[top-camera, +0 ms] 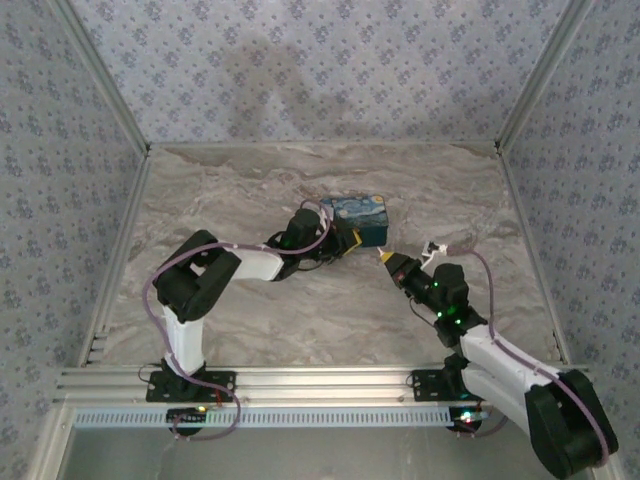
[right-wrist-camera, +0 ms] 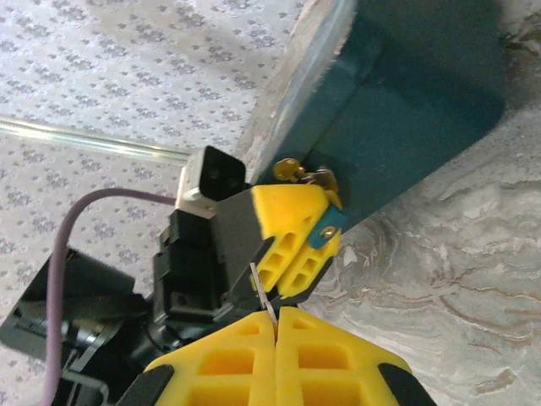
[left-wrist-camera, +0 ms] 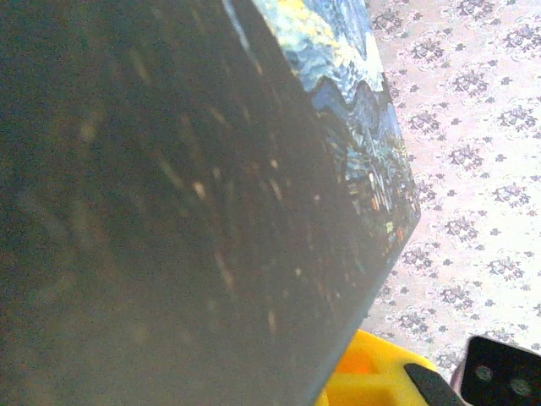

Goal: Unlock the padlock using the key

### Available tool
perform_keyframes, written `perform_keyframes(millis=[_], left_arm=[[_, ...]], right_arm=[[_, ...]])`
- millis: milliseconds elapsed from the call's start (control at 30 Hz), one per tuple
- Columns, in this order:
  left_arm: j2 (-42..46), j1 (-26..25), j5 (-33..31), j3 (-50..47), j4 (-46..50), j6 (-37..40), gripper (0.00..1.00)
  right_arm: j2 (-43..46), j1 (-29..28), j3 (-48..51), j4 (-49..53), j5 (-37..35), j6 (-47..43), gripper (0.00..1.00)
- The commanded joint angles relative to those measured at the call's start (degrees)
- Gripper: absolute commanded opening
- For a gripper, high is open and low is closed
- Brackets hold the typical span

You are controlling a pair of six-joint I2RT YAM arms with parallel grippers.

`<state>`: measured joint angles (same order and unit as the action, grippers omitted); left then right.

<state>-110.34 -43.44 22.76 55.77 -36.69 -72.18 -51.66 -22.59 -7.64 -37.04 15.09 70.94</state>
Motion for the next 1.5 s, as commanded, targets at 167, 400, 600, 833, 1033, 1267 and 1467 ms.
perform_keyframes(millis=[167,400,600,833,1033,1267,1467], left_arm=[[3.12,0.46,1.71,1.53,-3.74,-1.27,0.00],[3.10,0.63,2.14,1.21,-4.80,-1.82,0.00],[2.86,0.73,2.62,0.70,-6.47,-2.66,0.00],[3.16,0.82,2.79,0.22,-7.07,-2.74,0.00],[3.09,0.81,2.90,-0.04,-7.35,-2.90,0.00],[2.99,0.69,2.94,-0.22,-8.14,-3.13,0.00],[2.77,0.38,3.66,-0.28,-9.13,-3.24,0.00]], right_arm=[[-15.13,-2.85,-1.35,-15.77,-2.75,5.63,0.00],[-27.25,-4.63,-2.90,-27.19,-3.04,6.76,0.00],[-32.83,-5.01,-3.33,-34.03,-3.54,7.81,0.00],[-35.14,-4.92,-3.67,-37.33,-3.34,8.69,0.00],[-35.34,-4.77,-3.24,-38.47,-3.89,8.58,0.00],[-36.19,-4.35,-4.00,-38.94,-3.40,8.94,0.00],[-39.55,-3.87,-4.78,-42.83,-2.83,10.82,0.00]])
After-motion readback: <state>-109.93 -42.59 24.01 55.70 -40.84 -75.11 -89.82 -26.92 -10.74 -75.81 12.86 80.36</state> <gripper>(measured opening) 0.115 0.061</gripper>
